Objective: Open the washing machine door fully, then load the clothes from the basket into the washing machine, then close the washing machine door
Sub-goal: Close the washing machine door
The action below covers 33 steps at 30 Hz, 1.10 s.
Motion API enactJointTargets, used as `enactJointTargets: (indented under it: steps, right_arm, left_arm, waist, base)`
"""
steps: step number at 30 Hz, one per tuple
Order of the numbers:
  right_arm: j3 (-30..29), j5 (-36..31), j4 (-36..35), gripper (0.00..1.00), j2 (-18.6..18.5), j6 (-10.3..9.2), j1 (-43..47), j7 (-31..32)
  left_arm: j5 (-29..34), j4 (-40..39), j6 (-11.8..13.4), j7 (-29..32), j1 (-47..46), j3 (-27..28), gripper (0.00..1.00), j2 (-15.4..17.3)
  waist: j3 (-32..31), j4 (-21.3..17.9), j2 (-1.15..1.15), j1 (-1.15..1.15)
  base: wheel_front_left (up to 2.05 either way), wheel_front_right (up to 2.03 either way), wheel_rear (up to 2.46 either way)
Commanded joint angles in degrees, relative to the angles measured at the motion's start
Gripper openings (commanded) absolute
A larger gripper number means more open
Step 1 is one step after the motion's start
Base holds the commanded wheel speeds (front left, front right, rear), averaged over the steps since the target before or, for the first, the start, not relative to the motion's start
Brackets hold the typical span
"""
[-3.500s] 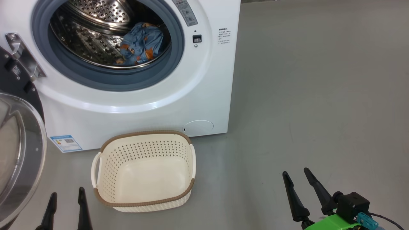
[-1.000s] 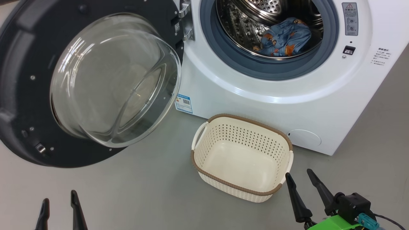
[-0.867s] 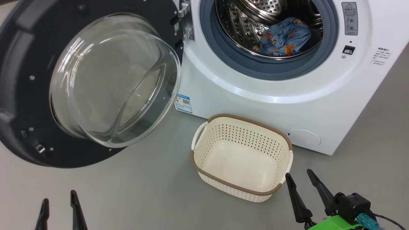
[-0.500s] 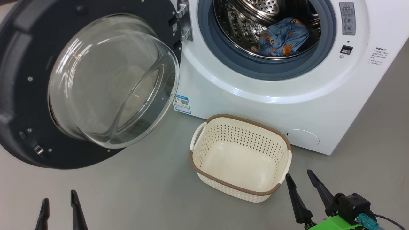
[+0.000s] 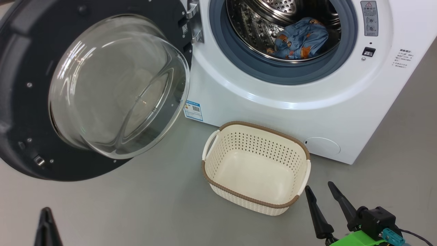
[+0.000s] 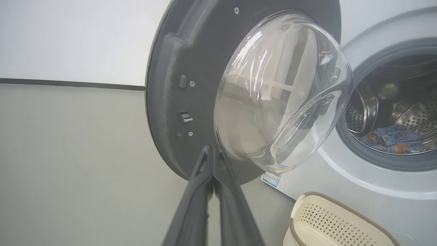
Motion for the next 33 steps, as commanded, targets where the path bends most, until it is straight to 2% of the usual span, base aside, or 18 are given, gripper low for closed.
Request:
enactJointTargets:
  steps: [1, 8, 14, 21, 27, 28, 33]
  right_arm:
    - [1.5, -0.2, -1.3, 1.00, -0.1, 0.16, -0.3, -0.3]
    - [1.2, -0.2, -1.7, 1.00, 0.0, 0.16, 0.1, -0.3]
    - [1.3, -0.2, -1.8, 1.00, 0.2, 0.16, 0.1, -0.3]
    - [1.4, -0.4, -2.0, 1.00, 0.2, 0.16, -0.1, -0.3]
    - [2.0, -0.5, -1.9, 1.00, -0.5, 0.16, -1.0, -0.3]
    - [2.0, -0.5, -1.9, 1.00, -0.5, 0.16, -1.0, -0.3]
    - [2.1, -0.4, -2.0, 1.00, -1.0, 0.16, -1.4, -0.3]
  left_arm:
    - [-0.4, -1.9, -0.5, -0.4, -2.3, 2.9, 0.00, 0.5]
    - [-0.3, -2.9, -5.1, -0.4, -6.4, 10.1, 0.00, 0.7]
    - [-3.0, -1.7, -9.7, -0.4, -11.6, 16.9, 0.00, 1.8]
    - [-8.2, 1.5, -12.0, -0.4, -17.9, 22.0, 0.00, 5.0]
    - [-18.1, 9.4, -13.5, 0.3, -24.8, 27.8, 0.00, 11.0]
    - [-18.1, 9.4, -13.5, 0.3, -24.8, 27.8, 0.00, 11.0]
    - [-30.8, 16.6, -14.1, 5.8, -30.2, 30.7, 0.00, 15.8]
  waist:
    - [0.1, 0.1, 0.00, 0.00]
    - [-0.1, 0.5, 0.00, 0.00]
    - [0.0, 0.3, 0.00, 0.00]
    - [0.3, -0.2, 0.00, 0.00]
    - [1.2, -1.9, 0.00, 0.00]
    - [1.2, -1.9, 0.00, 0.00]
    - [1.6, -3.1, 0.00, 0.00]
  base:
    - [0.00, 0.00, 0.00]
    - [0.00, 0.00, 0.00]
    - [0.00, 0.00, 0.00]
    - [0.00, 0.00, 0.00]
    - [0.00, 0.00, 0.00]
    - [0.00, 0.00, 0.00]
    - [0.00, 0.00, 0.00]
